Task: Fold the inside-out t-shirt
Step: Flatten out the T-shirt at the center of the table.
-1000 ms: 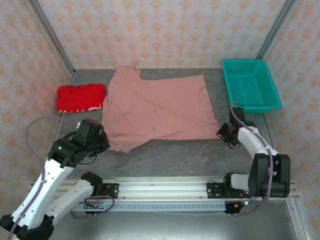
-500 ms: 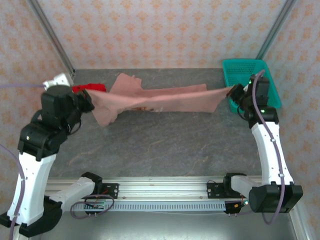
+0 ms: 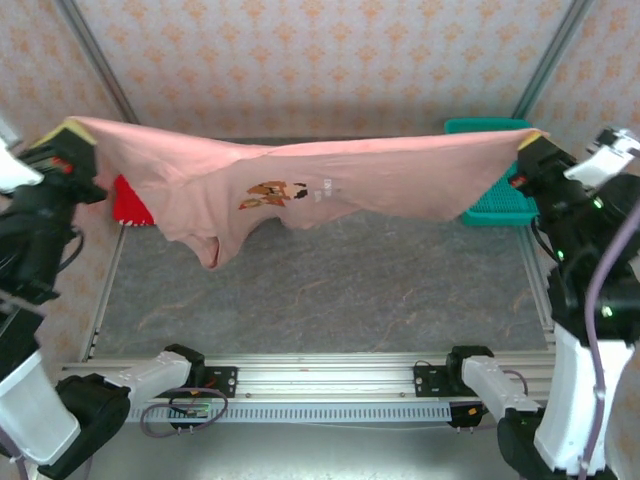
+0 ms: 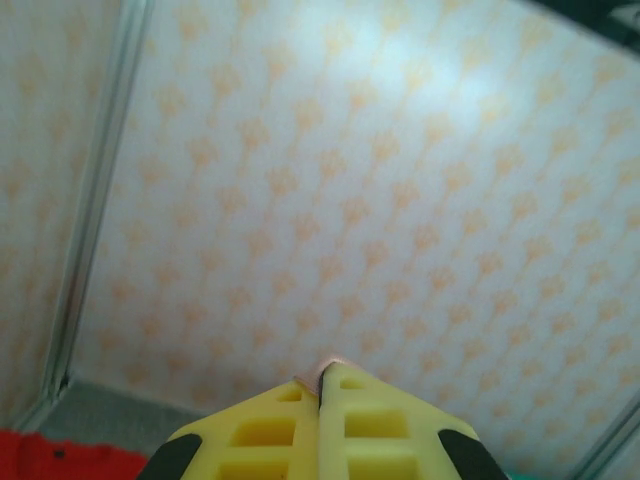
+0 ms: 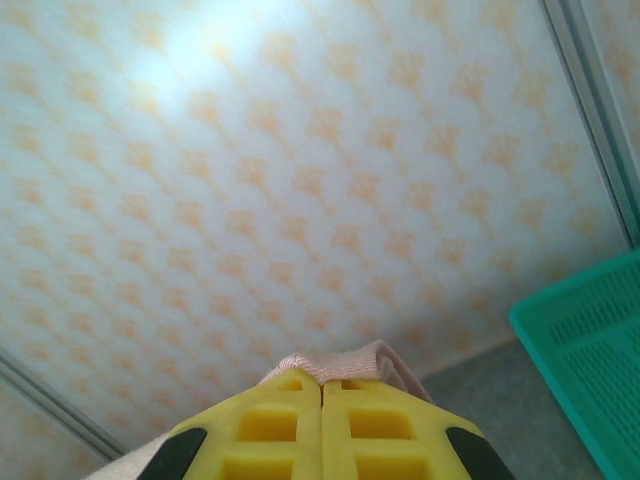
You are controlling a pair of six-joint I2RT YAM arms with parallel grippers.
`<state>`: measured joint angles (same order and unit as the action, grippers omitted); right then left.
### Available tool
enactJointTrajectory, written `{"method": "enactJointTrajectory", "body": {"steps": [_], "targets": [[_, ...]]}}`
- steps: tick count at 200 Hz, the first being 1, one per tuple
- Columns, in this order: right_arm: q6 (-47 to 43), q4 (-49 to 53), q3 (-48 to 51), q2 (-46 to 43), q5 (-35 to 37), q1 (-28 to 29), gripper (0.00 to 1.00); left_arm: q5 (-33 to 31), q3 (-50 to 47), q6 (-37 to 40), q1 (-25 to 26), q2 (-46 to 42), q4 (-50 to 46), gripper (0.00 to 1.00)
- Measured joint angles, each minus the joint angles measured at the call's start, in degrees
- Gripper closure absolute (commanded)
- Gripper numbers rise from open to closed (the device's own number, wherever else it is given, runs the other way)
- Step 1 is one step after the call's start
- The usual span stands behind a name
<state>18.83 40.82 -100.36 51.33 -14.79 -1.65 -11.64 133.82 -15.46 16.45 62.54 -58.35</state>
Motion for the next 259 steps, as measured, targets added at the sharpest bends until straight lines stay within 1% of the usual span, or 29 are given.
{"method": "enactJointTrajectory", "body": {"steps": [24, 52, 72, 93, 112, 132, 148, 172, 196, 222, 259], "targets": [[-0.7, 1.68, -8.13, -1.03, 0.02, 0.0, 1.0, -1.31, 8.09, 3.65, 0.0, 0.22, -0.37, 1.0], [-1.38, 2.49, -13.27, -0.79, -0.02, 0.0, 1.0, -4.13, 12.04, 7.54, 0.0, 1.81, -0.37, 1.0], [-2.01, 2.67, -12.83, 0.2, 0.02, 0.0, 1.0, -6.56, 12.68, 9.35, 0.0, 5.51, -0.39, 1.0], [-2.71, 2.69, -9.4, 2.78, 0.9, 0.0, 1.0, -8.39, 12.37, 10.88, 0.0, 11.69, -0.35, 1.0], [-3.5, 2.71, -7.21, 7.72, 1.99, 0.0, 1.0, -9.55, 14.1, 12.57, -0.24, 18.53, -0.55, 1.0], [-3.69, 2.56, -6.82, 13.33, 2.69, 0.0, 1.0, -9.88, 19.65, 13.81, -1.11, 27.04, -1.46, 1.0], [-3.69, 2.62, -6.88, 16.96, 2.91, 0.0, 1.0, -9.86, 21.05, 14.53, -1.49, 29.79, -1.49, 1.0], [-3.69, 3.87, -9.64, 18.75, 2.8, 0.0, 1.0, -9.79, 21.53, 15.41, -1.49, 28.87, -1.51, 1.0], [-3.67, 4.2, -14.6, 18.18, 1.81, 0.0, 1.0, -9.22, 22.6, 15.54, -1.49, 24.94, -1.36, 1.0], [-3.61, 4.42, -17.79, 15.72, 0.52, 0.0, 1.0, -7.85, 23.41, 15.47, -1.49, 19.69, -0.83, 1.0], [-3.48, 7.1, -18.01, 10.88, -0.7, 0.0, 1.0, -5.18, 21.05, 14.4, -1.51, 12.07, -0.59, 1.0]]}}
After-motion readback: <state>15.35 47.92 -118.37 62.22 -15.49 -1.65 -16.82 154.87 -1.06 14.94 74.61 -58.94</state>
